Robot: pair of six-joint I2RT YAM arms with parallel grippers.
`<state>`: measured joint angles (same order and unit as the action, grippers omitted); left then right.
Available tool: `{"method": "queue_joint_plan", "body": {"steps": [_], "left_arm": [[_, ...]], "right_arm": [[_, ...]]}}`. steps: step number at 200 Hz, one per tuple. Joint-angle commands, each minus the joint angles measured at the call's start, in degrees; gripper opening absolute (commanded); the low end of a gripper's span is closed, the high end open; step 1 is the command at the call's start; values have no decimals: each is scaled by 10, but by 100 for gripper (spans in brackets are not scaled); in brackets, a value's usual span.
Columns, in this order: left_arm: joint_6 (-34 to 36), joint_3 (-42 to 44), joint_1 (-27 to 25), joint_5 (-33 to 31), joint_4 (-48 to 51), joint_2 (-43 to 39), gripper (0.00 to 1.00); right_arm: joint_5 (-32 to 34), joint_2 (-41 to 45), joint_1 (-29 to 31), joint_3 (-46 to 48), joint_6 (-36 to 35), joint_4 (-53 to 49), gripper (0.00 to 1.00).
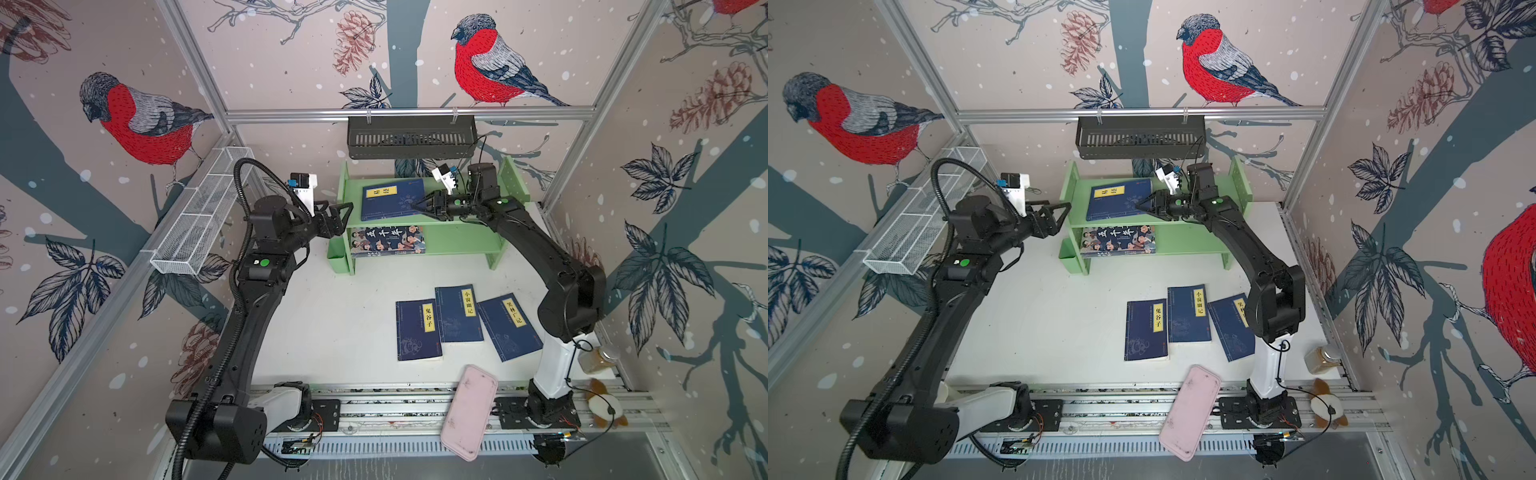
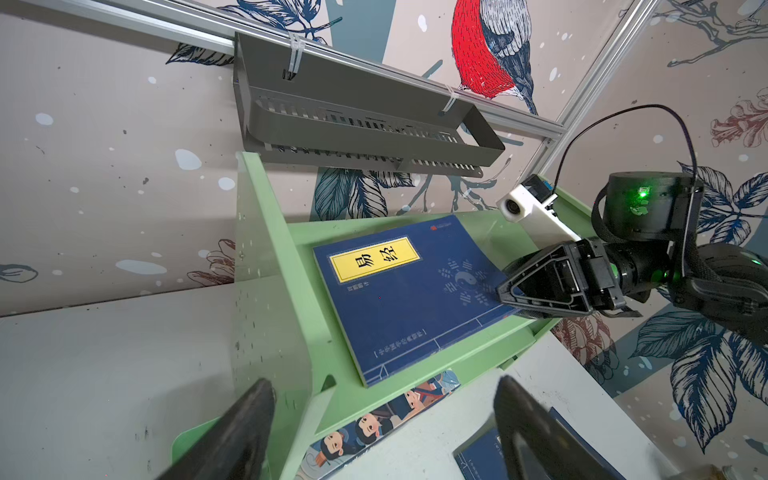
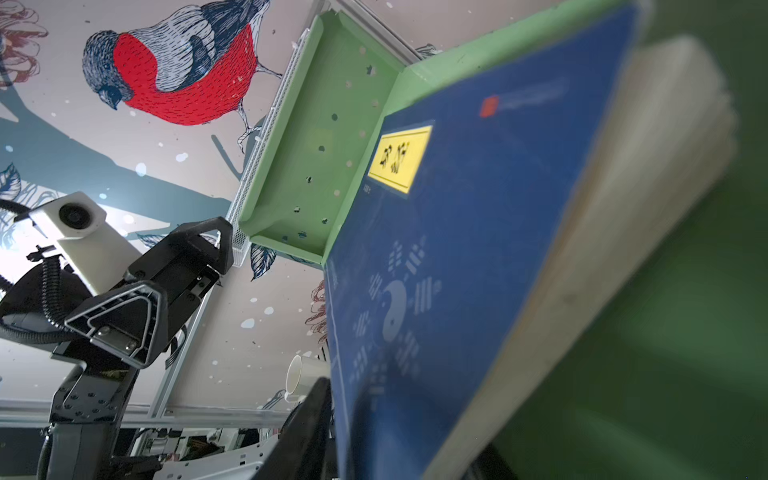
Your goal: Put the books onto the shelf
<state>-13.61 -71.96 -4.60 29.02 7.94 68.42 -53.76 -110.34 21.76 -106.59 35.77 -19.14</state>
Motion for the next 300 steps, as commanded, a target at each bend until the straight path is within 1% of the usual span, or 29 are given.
{"method": "queue_joint_plan", "body": {"steps": [1, 16, 39, 69, 84, 95, 115, 133, 159, 189, 219, 251, 300], "left_arm": [[-1, -1, 1, 12, -21, -2, 83], [-1, -2, 2, 12, -20, -3, 84], [1, -5, 4, 7, -20, -4, 84], [2, -15, 6, 5, -11, -2, 86], [5, -19, 7, 4, -9, -1, 87], [5, -22, 9, 0, -9, 1, 88], [5, -25, 15, -13, -16, 3, 88], [-1, -18, 20, -47, -26, 3, 90], [-10, -7, 37, -48, -45, 8, 90], [-25, 4, 47, -48, -69, 14, 90], [-34, 12, 51, -52, -86, 24, 89], [-39, 19, 54, -52, -103, 32, 89], [-51, 24, 55, -49, -118, 40, 89]], "right_arm": [[53, -1, 4, -12, -32, -47, 49], [73, -4, 6, -26, -47, -74, 51], [161, -4, 8, -59, -80, -138, 57], [259, -4, 9, -91, -118, -202, 61], [294, 2, 8, -93, -129, -210, 62], [307, 5, 6, -93, -134, -207, 62], [282, 3, -1, -93, -133, -180, 63], [249, -5, -8, -93, -117, -147, 63], [220, -30, -10, -117, -112, -124, 62], [189, -77, -7, -173, -116, -135, 62], [172, -109, 1, -212, -121, -152, 61], [159, -116, 13, -215, -132, -155, 60], [162, -117, 25, -214, -128, -153, 59]]}}
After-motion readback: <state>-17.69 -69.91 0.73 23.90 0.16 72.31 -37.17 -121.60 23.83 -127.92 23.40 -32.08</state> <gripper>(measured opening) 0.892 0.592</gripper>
